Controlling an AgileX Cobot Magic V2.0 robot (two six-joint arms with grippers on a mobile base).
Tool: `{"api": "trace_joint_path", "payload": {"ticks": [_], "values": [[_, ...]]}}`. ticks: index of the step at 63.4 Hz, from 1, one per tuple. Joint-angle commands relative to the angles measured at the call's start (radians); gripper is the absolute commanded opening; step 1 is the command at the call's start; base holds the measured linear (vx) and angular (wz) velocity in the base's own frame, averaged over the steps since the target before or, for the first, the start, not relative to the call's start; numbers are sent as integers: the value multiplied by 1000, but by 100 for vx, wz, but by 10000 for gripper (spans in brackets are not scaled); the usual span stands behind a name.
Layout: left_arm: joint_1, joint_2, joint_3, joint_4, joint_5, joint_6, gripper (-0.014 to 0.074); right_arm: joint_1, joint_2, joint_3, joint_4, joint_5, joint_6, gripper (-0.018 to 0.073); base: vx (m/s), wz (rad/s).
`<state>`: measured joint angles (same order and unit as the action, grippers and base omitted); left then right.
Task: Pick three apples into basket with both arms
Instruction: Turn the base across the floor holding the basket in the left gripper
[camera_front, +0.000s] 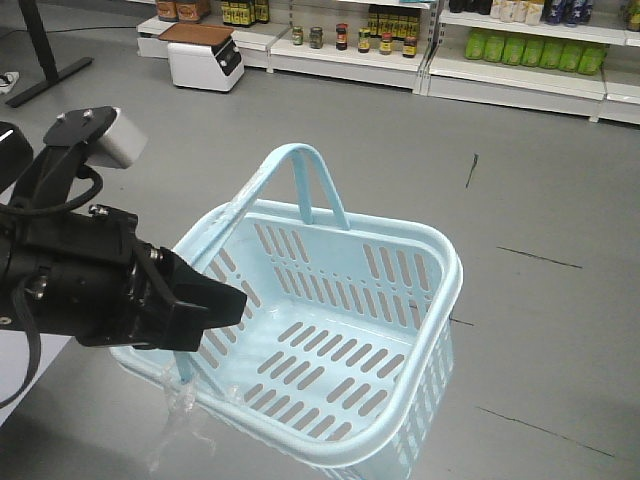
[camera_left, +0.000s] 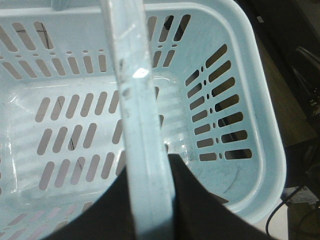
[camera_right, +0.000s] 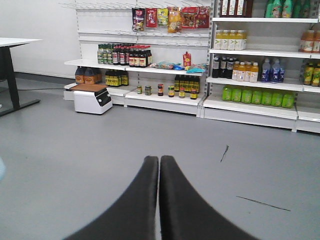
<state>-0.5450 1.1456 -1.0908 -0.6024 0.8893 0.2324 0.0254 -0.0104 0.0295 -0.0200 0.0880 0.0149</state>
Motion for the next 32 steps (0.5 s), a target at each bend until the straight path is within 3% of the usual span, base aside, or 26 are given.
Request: {"api": "trace_joint_path", "payload": {"ticks": [1, 32], "values": [[-7, -26, -28, -51, -61, -1, -8, -6, -11, 12, -11, -71, -2, -5, 12, 16], [-7, -26, -28, -51, -61, -1, -8, -6, -11, 12, -11, -70, -2, -5, 15, 4]]}}
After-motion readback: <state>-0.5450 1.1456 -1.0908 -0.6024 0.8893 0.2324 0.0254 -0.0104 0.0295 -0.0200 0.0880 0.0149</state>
